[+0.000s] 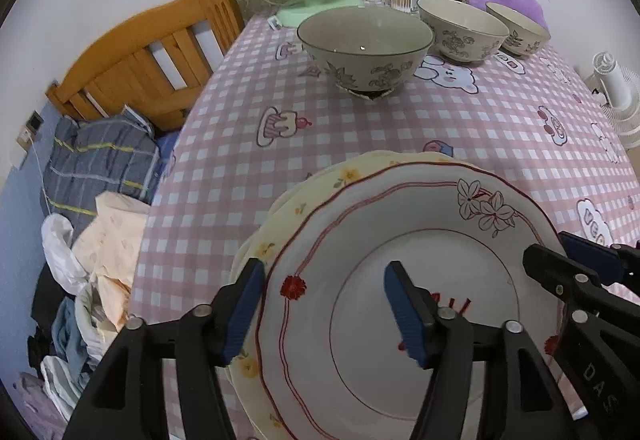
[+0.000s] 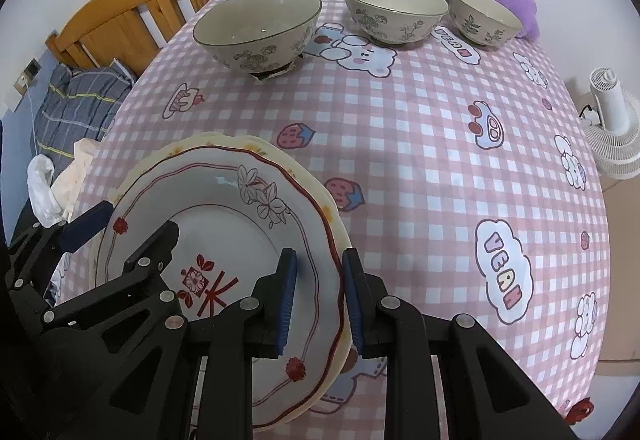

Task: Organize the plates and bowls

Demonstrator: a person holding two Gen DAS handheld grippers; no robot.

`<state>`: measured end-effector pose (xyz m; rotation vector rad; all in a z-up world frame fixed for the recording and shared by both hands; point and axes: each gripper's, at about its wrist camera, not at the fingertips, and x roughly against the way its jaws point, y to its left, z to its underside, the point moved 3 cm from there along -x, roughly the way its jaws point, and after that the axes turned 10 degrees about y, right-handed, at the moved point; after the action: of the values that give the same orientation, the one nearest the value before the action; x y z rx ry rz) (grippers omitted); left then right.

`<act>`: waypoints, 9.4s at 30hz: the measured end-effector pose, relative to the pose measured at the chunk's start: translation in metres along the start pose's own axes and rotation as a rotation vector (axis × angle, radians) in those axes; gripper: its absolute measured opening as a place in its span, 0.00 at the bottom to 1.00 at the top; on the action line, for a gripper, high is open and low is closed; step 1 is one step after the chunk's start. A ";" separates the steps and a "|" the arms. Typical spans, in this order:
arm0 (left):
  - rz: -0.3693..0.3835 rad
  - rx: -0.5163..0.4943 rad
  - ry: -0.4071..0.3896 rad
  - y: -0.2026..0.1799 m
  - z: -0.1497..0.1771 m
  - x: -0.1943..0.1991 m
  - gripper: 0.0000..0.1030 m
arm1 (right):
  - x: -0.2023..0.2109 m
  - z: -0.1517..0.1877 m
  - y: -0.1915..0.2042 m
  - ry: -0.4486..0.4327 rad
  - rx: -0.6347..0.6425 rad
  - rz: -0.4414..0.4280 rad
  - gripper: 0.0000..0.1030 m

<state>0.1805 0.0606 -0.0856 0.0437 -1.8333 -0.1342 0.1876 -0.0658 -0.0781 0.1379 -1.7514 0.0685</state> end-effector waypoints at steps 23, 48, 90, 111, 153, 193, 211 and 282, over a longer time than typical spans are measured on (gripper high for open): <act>0.114 -0.008 -0.080 0.006 -0.025 0.068 0.92 | 0.071 -0.017 -0.004 -0.149 -0.068 -0.019 0.68; -0.030 0.152 -0.125 0.024 -0.152 0.013 0.76 | 0.025 -0.170 -0.002 -0.205 -0.015 -0.029 0.68; 0.010 0.132 -0.059 0.010 -0.178 -0.031 0.20 | -0.020 -0.206 0.001 -0.136 0.000 0.006 0.19; 0.116 -0.045 -0.172 -0.048 -0.109 0.057 0.20 | 0.077 -0.097 -0.046 -0.232 -0.191 0.090 0.19; 0.067 -0.022 0.002 -0.193 0.010 0.017 0.21 | 0.019 0.042 -0.169 -0.056 -0.127 0.010 0.18; 0.187 -0.072 -0.224 -0.137 -0.028 0.124 0.82 | 0.136 0.019 -0.128 -0.294 -0.216 0.038 0.68; 0.106 0.087 -0.268 -0.146 -0.128 0.109 0.82 | 0.128 -0.100 -0.146 -0.351 0.011 -0.036 0.68; -0.003 0.185 -0.088 -0.128 -0.218 0.004 0.20 | 0.021 -0.219 -0.145 -0.220 0.031 -0.014 0.19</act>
<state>0.3842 -0.0824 -0.0401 0.1729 -1.9288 0.0324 0.4164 -0.1833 -0.0216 0.1862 -1.9691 0.0724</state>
